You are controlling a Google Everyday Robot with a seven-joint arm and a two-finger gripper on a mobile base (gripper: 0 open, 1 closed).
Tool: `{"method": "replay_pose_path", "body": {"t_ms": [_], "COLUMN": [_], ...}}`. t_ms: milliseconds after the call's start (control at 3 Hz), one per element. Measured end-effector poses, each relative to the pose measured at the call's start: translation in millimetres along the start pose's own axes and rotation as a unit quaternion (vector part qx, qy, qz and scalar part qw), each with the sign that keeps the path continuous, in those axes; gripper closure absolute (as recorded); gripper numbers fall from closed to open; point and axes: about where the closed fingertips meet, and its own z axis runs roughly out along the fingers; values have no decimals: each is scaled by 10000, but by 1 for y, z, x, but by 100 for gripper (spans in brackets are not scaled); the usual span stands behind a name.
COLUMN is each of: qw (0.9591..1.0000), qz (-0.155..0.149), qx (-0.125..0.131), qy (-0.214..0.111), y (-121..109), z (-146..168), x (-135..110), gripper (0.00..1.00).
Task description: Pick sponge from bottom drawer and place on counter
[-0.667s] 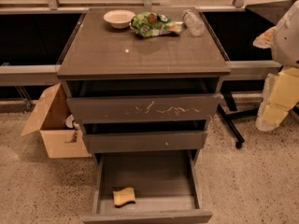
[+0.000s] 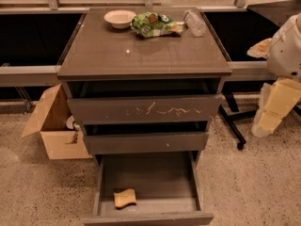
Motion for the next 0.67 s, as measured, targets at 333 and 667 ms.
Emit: {"method": "replay_pose_path", "body": {"t_ms": [333,667], "qw": [9978,9978], "qz": [-199,-199], "qx": [-377,-377], "qy": [-500,-500], "y": [0,0], "z": [50,50], "x": [3,3], "gripper": [0,0]}}
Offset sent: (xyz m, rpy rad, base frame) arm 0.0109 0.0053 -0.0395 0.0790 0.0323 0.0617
